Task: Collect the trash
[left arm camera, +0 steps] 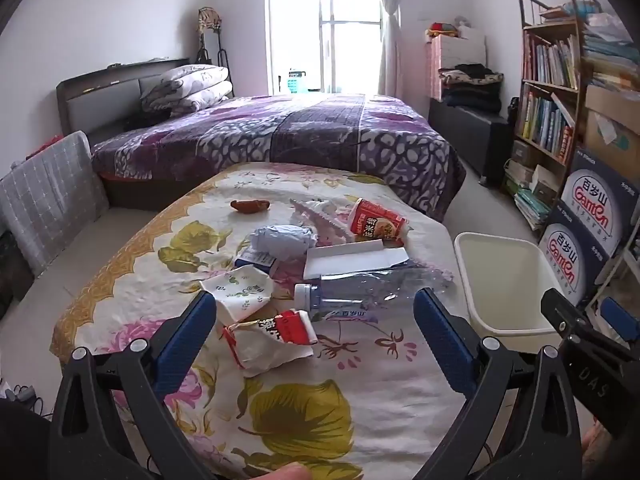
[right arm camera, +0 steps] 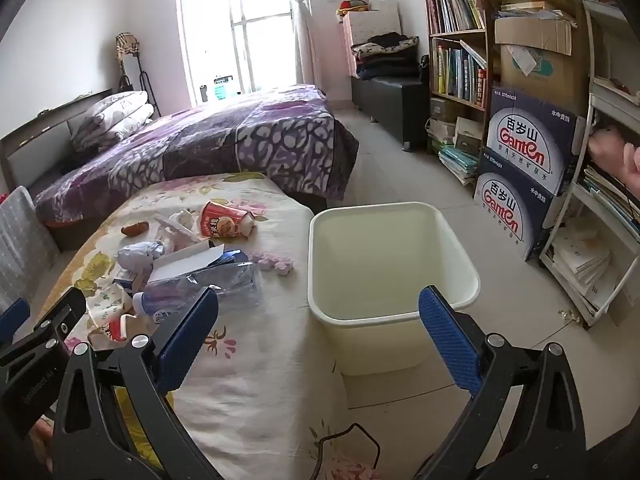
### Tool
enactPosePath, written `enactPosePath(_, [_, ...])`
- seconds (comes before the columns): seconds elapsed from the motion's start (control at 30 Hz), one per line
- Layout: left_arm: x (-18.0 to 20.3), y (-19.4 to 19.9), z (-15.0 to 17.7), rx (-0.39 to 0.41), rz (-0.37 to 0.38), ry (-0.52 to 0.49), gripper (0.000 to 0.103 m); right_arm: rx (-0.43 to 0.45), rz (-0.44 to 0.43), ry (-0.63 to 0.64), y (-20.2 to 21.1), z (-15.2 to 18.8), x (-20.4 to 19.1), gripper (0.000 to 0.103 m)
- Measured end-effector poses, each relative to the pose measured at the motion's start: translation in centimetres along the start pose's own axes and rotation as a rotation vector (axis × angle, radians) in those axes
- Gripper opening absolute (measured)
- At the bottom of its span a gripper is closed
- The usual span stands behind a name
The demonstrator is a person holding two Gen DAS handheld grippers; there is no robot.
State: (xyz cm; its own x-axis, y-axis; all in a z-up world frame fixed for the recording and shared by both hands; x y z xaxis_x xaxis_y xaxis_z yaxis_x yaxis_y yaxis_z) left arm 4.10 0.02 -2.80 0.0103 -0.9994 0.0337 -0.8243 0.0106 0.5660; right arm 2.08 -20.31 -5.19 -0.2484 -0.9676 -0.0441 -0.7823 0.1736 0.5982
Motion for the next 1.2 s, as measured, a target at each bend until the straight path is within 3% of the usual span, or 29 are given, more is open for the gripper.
enactPosePath(0.17, [0.0, -0.1, 0.0, -0.012, 0.001, 0.010, 0.096, 0.024, 0.043, 0.040, 0.3, 0.1, -0.7, 0.096])
enactPosePath(1.2, [0.4, -0.3, 0.3, -0.008, 0.027, 0.004, 0.096, 0.017, 0.029, 0.030, 0.1, 0.5, -0.8, 0.096])
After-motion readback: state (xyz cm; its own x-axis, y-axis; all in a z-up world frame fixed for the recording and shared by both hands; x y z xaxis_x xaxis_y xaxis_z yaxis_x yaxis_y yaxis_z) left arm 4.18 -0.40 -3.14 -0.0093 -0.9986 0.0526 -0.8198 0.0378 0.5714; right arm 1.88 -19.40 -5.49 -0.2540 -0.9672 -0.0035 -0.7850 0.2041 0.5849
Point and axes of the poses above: each gripper's, at about its wrist camera, not at the fingertips, and y roughly against the way its jaws point, x to its right, z to its underside, the point moved 5 cm from there along -y, roughly the way its jaws point, and after that the axes turned 5 degrees about y, right-handed, at the moved point
